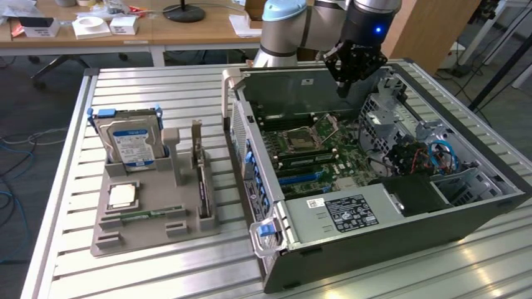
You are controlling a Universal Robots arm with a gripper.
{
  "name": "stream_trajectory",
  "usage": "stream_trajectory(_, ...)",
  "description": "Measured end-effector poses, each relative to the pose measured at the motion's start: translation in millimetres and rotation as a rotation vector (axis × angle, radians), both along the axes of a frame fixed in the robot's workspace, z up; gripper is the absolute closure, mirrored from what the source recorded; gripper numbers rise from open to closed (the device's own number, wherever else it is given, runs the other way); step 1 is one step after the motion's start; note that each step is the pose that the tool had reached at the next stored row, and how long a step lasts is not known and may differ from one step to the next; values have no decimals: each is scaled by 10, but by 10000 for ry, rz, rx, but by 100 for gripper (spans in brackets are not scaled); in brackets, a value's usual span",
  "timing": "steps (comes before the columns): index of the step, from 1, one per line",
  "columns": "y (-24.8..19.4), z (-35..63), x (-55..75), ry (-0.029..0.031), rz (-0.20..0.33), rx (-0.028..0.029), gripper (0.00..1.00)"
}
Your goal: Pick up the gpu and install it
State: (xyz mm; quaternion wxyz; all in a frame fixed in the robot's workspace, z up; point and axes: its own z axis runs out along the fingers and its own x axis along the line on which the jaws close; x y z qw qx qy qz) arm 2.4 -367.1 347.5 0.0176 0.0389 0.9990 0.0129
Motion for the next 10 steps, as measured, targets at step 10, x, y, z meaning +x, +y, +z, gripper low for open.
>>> stream_trajectory(10,1,0,-100,-1,-1,0,90)
